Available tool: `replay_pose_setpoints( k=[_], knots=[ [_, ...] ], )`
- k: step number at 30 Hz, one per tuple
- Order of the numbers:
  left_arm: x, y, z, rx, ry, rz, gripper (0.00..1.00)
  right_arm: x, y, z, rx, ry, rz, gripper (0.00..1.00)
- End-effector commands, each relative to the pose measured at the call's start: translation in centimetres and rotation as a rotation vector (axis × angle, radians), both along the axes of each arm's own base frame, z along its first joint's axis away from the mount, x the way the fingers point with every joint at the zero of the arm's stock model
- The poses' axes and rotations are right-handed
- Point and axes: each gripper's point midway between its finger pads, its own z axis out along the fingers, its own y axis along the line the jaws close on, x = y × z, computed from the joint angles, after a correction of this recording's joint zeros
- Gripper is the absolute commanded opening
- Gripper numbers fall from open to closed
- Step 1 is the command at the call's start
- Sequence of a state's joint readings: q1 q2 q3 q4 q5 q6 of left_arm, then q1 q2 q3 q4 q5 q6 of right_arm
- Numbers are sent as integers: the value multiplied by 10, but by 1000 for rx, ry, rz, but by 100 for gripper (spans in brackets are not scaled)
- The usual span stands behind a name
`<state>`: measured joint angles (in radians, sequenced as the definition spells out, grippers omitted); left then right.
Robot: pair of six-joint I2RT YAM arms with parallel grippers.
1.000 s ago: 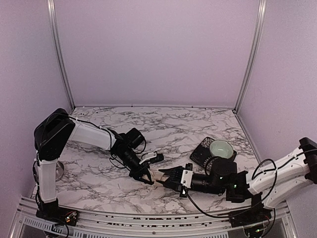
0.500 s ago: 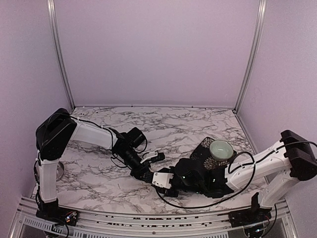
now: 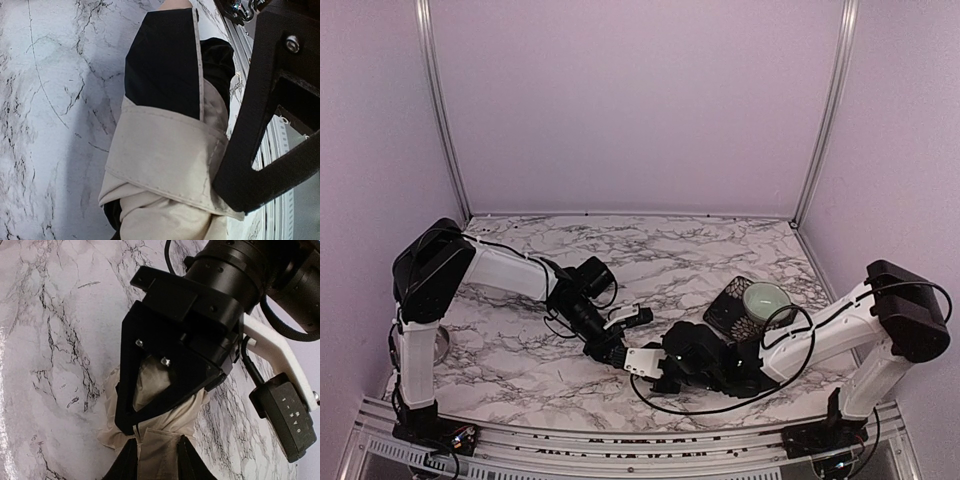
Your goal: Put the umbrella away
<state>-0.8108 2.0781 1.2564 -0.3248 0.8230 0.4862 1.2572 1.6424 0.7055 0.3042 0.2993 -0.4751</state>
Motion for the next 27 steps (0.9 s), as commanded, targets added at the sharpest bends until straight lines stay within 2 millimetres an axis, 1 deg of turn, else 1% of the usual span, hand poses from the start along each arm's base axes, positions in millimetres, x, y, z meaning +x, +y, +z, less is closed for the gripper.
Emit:
replay_pose_setpoints(
  k=[1,6,7,9,15,16,19,22,24,25,27],
  knots=[
    [-6,46,-65,297,15,44,0,14,-2,17,42,-42,-52,27],
    [-6,46,-64,294,14,42,0,14,-6,14,11,-70,-40,27],
    [-6,46,-64,295,15,41,0,14,-7,12,3,-72,-38,26],
    [-6,46,-64,294,14,41,0,15,-6,12,-1,-77,-37,22],
    [-7,46,-64,296,16,36,0,16,-3,14,1,-78,-34,1],
    [-7,47,-64,296,17,35,0,16,-3,14,-2,-76,-39,0],
    [-9,48,-65,302,24,29,0,21,-6,15,-4,-66,-73,0],
    [-13,51,-66,309,36,12,0,33,-9,26,47,-30,-138,0],
    [-15,53,-67,318,40,-2,0,42,-10,41,122,7,-172,0],
    [-17,55,-68,324,44,-8,0,46,-11,53,176,23,-185,0],
    [-19,55,-69,326,53,-18,0,51,-12,68,246,42,-197,0]
  ],
)
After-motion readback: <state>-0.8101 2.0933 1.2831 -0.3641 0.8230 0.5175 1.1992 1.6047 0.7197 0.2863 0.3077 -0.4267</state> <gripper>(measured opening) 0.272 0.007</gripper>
